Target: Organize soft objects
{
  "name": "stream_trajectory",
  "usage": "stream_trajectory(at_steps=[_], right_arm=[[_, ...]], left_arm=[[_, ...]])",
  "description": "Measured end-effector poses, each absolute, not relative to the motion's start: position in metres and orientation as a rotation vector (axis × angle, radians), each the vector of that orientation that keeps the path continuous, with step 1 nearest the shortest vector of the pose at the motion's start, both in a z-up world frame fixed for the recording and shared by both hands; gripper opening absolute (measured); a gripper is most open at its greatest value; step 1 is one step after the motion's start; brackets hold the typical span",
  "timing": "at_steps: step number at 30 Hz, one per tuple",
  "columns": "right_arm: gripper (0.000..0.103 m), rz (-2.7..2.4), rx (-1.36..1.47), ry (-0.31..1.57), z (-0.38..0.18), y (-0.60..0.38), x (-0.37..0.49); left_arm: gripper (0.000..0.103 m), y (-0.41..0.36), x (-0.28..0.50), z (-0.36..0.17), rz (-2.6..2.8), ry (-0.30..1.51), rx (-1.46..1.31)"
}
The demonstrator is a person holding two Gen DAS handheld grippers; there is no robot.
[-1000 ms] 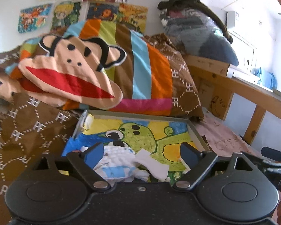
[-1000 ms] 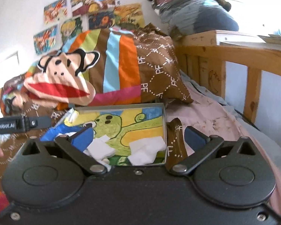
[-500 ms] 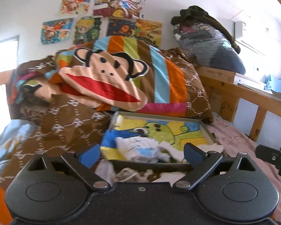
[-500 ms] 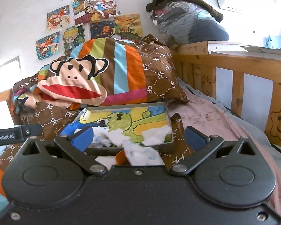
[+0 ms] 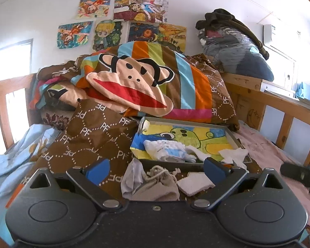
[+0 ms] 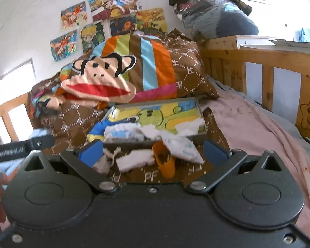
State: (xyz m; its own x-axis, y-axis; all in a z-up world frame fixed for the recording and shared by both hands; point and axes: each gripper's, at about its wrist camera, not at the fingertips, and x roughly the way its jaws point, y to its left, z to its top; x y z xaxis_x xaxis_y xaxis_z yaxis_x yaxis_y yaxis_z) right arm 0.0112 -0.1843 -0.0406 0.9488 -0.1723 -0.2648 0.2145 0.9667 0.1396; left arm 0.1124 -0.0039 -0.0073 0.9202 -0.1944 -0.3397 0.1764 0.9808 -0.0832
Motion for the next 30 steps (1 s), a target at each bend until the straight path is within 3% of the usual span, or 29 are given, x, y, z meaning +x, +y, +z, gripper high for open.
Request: stream_trajectory(at_steps=[30], right_arm=[[0.103,-0.233,0.106,0.288,-0.039,-0.153,-0.012]], left_arm=[[0.102,0.018,0.053,-0.014,-0.149,0.389,-0.079]])
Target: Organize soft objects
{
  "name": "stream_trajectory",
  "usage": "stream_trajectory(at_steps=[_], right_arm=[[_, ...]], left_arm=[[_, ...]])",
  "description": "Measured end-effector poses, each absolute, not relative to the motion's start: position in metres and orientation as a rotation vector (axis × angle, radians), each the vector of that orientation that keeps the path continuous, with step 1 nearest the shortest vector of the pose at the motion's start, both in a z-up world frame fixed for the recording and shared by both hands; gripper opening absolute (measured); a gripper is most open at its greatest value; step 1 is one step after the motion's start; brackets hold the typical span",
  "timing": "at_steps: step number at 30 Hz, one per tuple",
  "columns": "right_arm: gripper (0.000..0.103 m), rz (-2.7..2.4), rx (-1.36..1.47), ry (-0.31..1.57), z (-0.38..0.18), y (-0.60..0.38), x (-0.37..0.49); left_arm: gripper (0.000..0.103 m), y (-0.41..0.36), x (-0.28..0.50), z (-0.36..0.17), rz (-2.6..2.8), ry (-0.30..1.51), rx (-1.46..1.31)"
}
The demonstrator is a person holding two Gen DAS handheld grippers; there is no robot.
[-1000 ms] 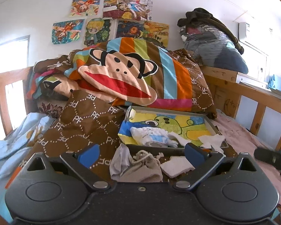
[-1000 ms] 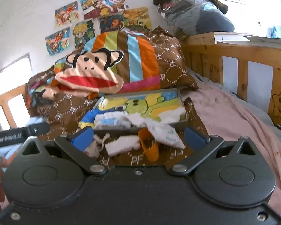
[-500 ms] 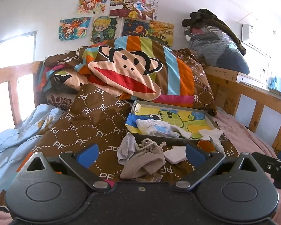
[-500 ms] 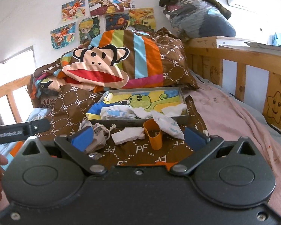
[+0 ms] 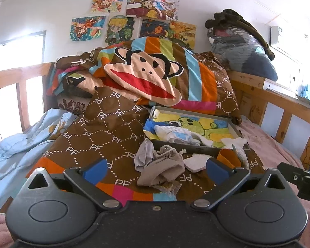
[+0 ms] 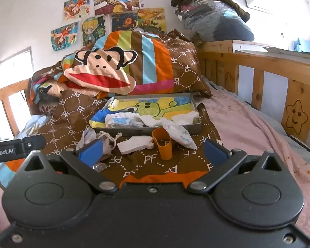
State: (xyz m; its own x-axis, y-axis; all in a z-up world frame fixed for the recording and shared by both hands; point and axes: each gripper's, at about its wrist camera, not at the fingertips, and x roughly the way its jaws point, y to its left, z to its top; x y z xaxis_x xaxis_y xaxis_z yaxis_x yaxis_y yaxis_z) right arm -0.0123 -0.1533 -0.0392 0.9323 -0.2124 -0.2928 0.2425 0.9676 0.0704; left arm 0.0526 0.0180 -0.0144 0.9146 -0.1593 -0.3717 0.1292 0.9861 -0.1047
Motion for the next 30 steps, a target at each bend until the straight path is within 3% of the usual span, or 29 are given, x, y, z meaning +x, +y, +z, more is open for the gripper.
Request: stream_trajectory(at_steps=[30], right_arm=[[0.103,-0.197,0.135,0.368,-0.049,-0.167,0.011]], left_arm=[[0.102,0.012,0.058,-0.024,-0.154,0.441,-0.048]])
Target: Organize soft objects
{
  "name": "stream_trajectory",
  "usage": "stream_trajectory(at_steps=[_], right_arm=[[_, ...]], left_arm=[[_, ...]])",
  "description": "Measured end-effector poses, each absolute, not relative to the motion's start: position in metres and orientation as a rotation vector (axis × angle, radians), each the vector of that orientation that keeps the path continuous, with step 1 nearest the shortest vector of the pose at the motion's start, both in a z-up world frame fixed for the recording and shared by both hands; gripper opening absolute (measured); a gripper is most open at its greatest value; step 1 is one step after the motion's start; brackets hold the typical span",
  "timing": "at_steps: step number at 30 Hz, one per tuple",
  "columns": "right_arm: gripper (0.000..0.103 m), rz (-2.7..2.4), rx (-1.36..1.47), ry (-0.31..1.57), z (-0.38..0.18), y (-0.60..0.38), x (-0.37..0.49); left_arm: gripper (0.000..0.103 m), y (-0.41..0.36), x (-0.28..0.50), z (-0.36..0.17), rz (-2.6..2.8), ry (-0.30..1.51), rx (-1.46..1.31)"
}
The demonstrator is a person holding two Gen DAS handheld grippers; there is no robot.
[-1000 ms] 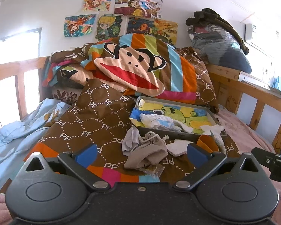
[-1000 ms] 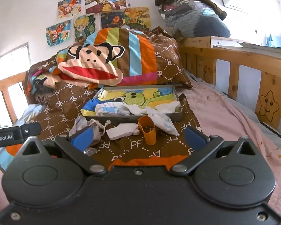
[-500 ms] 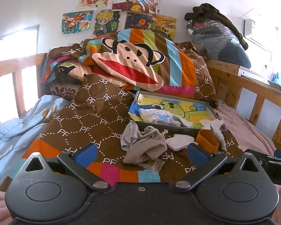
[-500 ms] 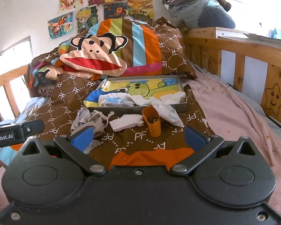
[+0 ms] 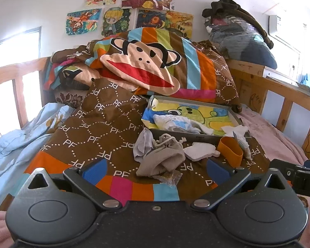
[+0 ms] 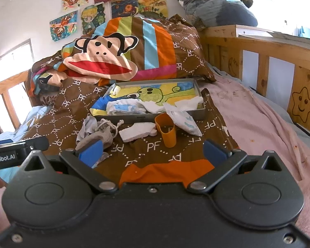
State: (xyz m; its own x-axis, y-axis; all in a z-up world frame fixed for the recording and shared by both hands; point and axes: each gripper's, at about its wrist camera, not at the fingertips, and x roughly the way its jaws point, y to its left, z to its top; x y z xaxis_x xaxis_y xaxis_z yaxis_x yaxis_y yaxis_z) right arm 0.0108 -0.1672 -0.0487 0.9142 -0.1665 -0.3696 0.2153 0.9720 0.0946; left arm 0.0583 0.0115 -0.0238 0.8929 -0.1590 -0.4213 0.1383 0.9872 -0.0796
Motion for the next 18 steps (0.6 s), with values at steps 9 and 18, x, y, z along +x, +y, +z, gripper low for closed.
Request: stream_trajectory(at_steps=[9,18], right_arm=[[0.103,-0.198,0.133,0.37,-0.0494,-0.1664,0.0129],[0.103,-0.197,0.132,0.372,-0.05,-0.1662,0.0141]], left_arm=[[0.102,0.013,0.0598,-0.0252,-0.148,0.45,-0.051],[0.102,0.0131,0.0603,-0.0253,-0.149,0.45,-0.052]])
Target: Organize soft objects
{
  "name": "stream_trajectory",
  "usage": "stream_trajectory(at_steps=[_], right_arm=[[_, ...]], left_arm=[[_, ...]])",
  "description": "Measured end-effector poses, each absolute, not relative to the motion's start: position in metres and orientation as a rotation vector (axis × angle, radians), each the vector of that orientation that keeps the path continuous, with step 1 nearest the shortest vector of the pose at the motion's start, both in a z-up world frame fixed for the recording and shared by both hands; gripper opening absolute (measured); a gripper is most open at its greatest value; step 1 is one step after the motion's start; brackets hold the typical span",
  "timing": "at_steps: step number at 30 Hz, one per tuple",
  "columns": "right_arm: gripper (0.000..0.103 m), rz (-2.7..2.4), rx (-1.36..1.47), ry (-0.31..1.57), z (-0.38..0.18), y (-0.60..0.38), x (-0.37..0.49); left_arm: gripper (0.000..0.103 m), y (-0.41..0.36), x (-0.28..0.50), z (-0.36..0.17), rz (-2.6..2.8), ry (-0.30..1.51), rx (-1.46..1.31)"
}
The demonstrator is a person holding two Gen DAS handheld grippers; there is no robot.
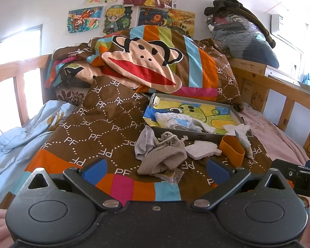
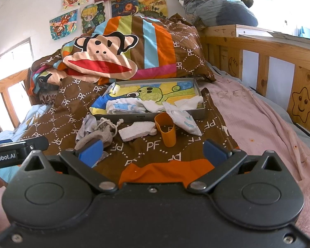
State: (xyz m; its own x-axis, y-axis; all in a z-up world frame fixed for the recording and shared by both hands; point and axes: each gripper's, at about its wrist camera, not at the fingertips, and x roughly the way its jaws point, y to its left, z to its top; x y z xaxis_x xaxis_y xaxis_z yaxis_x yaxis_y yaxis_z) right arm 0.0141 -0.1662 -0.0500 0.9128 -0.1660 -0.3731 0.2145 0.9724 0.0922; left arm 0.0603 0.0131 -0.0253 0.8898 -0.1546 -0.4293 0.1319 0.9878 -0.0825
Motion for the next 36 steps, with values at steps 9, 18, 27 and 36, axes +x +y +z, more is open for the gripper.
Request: stream_trajectory(at_steps=[9,18,27,36], right_arm=[[0.103,-0.197,0.133,0.374,-0.05,-0.166,0.016],[0.103,-0.21,0.125,0.393,-0.055,-0.167,0.019],[0.103,-0.197,0.122,0.452,-0.055,-0.171,0.029],[0.103,-0.151,0.094,0.551,-0.061,-0.187,0.091]], left_arm=[[0.102,0.013,0.06,-0.026,-0.151,0.451,-0.05],[0.102,0.01,0.061,-0.029,-0.158,0.464,-0.034],[0.102,0.009,0.07,-0.033,-0.17,0.518,-0.057],[0.102,0.012,0.107,-0.047,-0.178,0.566,-0.103]])
